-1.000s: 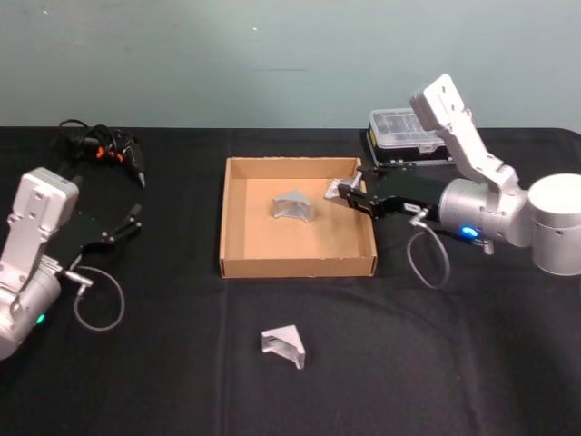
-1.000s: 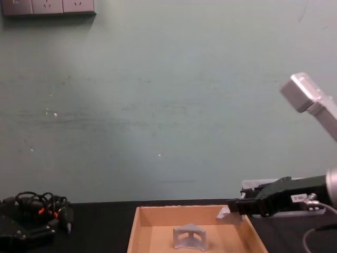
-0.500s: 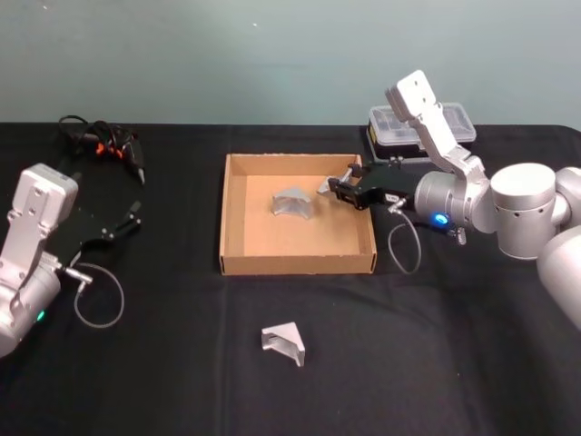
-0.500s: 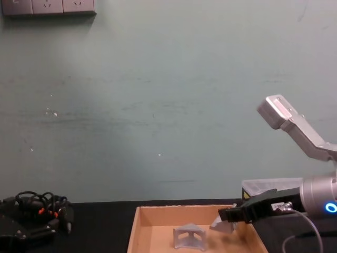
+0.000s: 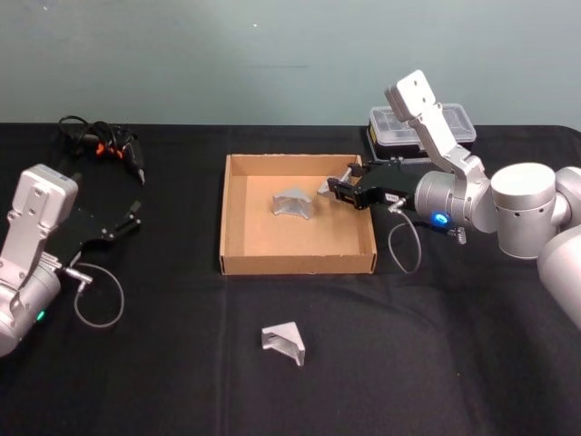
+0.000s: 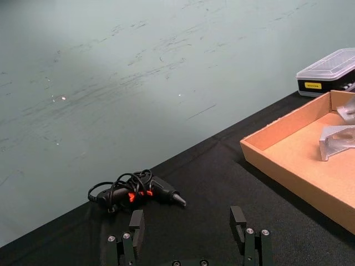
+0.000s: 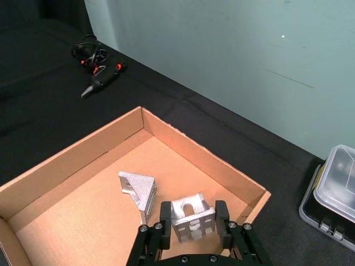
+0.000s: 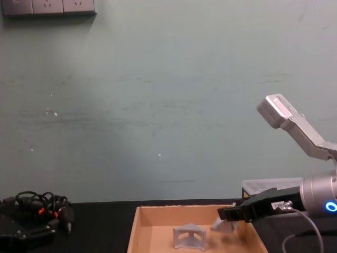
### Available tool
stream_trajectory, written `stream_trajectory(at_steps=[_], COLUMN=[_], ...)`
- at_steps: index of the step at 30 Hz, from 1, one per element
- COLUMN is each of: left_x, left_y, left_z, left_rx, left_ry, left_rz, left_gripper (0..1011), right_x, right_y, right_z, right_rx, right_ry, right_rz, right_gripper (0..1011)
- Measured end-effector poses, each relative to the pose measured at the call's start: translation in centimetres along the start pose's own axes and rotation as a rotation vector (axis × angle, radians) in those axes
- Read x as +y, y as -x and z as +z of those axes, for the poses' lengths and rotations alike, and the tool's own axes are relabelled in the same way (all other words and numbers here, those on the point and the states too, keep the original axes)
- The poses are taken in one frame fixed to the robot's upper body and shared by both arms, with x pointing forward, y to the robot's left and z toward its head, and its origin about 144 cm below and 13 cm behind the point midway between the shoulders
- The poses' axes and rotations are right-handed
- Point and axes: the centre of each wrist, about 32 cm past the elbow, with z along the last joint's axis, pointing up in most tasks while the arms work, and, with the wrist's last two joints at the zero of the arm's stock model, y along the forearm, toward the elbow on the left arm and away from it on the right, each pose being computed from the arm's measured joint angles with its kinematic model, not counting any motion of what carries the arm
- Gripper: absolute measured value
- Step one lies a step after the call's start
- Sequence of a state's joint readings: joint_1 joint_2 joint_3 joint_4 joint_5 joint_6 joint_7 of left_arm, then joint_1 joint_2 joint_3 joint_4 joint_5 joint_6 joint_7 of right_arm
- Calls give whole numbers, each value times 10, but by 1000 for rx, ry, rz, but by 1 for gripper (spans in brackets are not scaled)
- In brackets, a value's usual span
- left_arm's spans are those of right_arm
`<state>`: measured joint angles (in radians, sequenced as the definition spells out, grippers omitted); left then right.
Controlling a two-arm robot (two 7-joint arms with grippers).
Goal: Use one hand to pick up the angle iron from the table and place it into the box.
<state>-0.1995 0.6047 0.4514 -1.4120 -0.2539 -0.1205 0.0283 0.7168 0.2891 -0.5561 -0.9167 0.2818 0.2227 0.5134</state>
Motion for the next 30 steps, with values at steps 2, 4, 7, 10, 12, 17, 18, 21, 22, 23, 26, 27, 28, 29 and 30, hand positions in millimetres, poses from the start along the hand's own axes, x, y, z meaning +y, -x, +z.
stream_trajectory(at_steps=[2,4,7,10,12,17,18,21,22,23,26,27,28,29,30], left_x=[0,0,0,0,0,0,0,0,0,0,0,0,0,0,0], left_y=[0,0,0,0,0,0,0,0,0,0,0,0,0,0,0], left_z=[0,0,0,0,0,0,0,0,0,0,0,0,0,0,0], left_rx=[0,0,0,0,0,0,0,0,0,0,0,0,0,0,0], left_ry=[0,0,0,0,0,0,0,0,0,0,0,0,0,0,0], left_rz=[0,0,0,0,0,0,0,0,0,0,0,0,0,0,0], left_gripper=[1011,1011,1011,1011,1011,1011,1011,1011,1011,1011,1011,1011,1011,1012,1011], right_x=[0,0,0,0,0,0,0,0,0,-1,-1,-1,-1,-1,-3], right_y=[0,0,0,0,0,0,0,0,0,0,0,0,0,0,1], right_z=[0,0,0,0,0,0,0,0,0,0,0,0,0,0,0], right_rx=[0,-1,-1,-1,-1,-1,-1,0,-1,0,0,0,0,-1,-5], right_ry=[0,0,0,0,0,0,0,0,0,0,0,0,0,0,-8], right_rz=[0,0,0,0,1,1,1,1,0,0,0,0,0,0,3], right_gripper=[522,609,706,762,837,967,982,1000,1000,1000,1000,1000,1000,1000,1000])
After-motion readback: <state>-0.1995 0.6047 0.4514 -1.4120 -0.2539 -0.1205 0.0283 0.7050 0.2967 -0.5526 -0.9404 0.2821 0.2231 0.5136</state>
